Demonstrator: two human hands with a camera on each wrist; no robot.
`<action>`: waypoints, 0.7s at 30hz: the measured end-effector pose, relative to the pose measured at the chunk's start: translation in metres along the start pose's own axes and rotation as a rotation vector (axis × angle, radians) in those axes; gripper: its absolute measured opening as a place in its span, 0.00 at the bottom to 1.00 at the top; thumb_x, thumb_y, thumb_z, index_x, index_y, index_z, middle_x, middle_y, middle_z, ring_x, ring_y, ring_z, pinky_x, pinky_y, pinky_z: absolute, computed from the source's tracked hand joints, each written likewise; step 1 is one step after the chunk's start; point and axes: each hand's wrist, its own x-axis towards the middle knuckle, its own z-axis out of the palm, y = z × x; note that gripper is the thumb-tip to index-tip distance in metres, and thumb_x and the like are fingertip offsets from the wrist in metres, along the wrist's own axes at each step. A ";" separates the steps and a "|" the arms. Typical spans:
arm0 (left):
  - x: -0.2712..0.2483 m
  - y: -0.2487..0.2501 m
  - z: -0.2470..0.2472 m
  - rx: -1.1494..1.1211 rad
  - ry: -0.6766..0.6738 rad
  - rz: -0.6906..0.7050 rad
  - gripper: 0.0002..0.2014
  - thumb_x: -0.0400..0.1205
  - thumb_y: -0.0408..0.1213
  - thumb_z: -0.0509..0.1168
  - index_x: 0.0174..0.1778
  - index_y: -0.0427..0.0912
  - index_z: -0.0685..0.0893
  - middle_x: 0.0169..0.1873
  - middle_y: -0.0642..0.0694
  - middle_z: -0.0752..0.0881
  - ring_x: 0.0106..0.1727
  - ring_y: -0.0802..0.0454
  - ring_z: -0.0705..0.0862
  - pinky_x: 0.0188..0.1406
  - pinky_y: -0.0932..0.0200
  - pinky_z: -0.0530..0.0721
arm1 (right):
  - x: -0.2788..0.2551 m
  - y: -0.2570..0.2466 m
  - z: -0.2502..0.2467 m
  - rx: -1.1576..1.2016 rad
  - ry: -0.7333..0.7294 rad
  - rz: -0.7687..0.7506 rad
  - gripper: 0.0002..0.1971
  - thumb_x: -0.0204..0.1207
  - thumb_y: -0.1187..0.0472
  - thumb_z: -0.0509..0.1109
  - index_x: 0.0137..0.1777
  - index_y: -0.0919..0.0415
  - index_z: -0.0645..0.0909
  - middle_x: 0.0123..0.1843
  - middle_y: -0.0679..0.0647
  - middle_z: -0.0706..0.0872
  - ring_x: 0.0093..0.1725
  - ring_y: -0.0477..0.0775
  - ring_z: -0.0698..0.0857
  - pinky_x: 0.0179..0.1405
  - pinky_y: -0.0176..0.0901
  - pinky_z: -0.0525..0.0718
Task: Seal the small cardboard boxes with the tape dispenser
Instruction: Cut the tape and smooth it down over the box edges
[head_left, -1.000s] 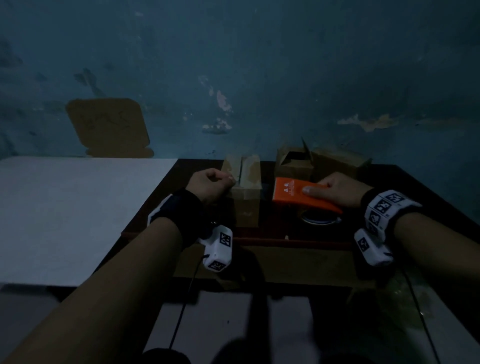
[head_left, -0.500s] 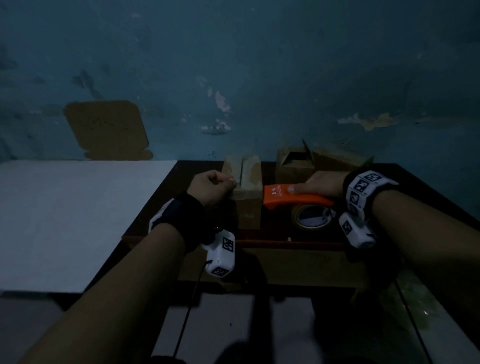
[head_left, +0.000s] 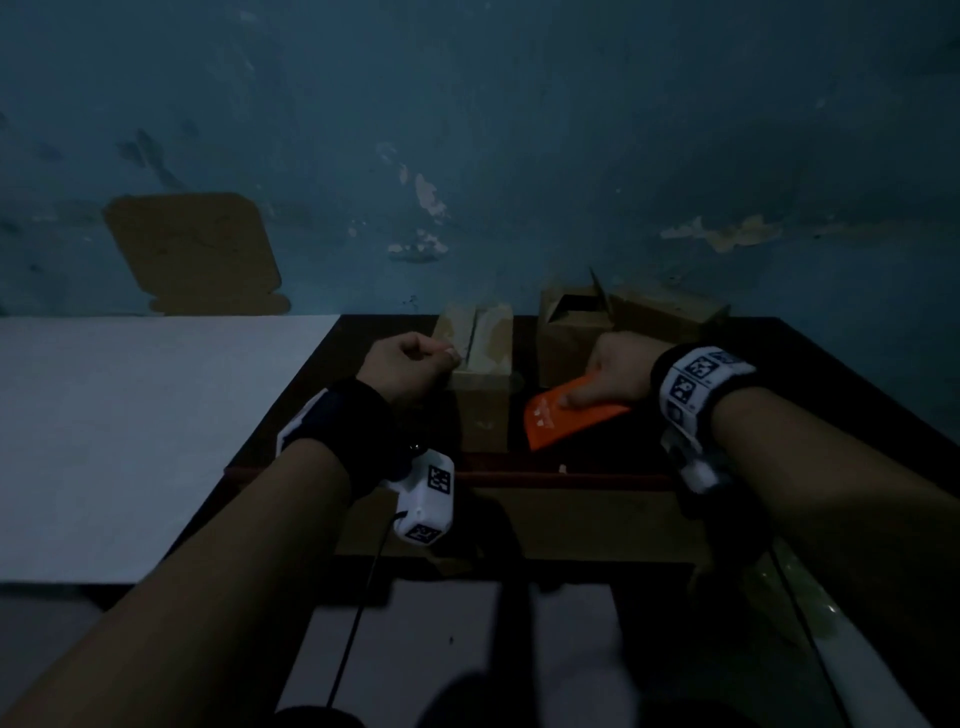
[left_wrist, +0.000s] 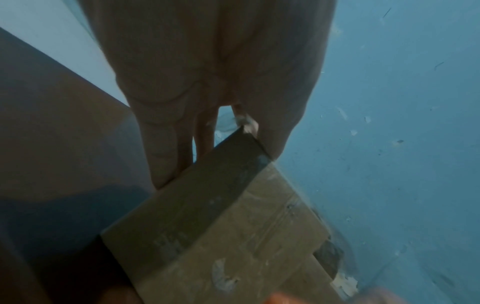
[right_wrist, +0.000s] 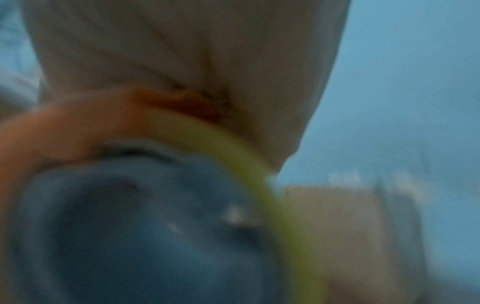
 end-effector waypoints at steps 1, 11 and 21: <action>-0.001 0.001 0.000 -0.005 -0.012 -0.010 0.04 0.80 0.40 0.70 0.48 0.45 0.86 0.46 0.47 0.87 0.47 0.51 0.85 0.41 0.58 0.84 | 0.002 0.001 0.002 0.029 0.028 -0.009 0.25 0.67 0.34 0.74 0.29 0.58 0.81 0.26 0.52 0.81 0.28 0.50 0.79 0.29 0.40 0.73; -0.007 0.002 0.004 -0.053 0.035 0.000 0.10 0.80 0.39 0.71 0.53 0.39 0.86 0.46 0.47 0.87 0.45 0.52 0.85 0.40 0.59 0.84 | -0.011 0.015 -0.001 0.316 0.204 0.020 0.26 0.67 0.34 0.74 0.23 0.57 0.84 0.19 0.48 0.81 0.25 0.50 0.81 0.29 0.40 0.74; -0.012 0.007 0.009 -0.026 0.033 0.010 0.10 0.80 0.41 0.70 0.52 0.39 0.86 0.48 0.50 0.86 0.46 0.56 0.84 0.36 0.67 0.79 | -0.031 0.019 0.005 0.236 0.333 0.013 0.15 0.78 0.44 0.67 0.48 0.56 0.86 0.48 0.56 0.89 0.40 0.50 0.85 0.38 0.40 0.79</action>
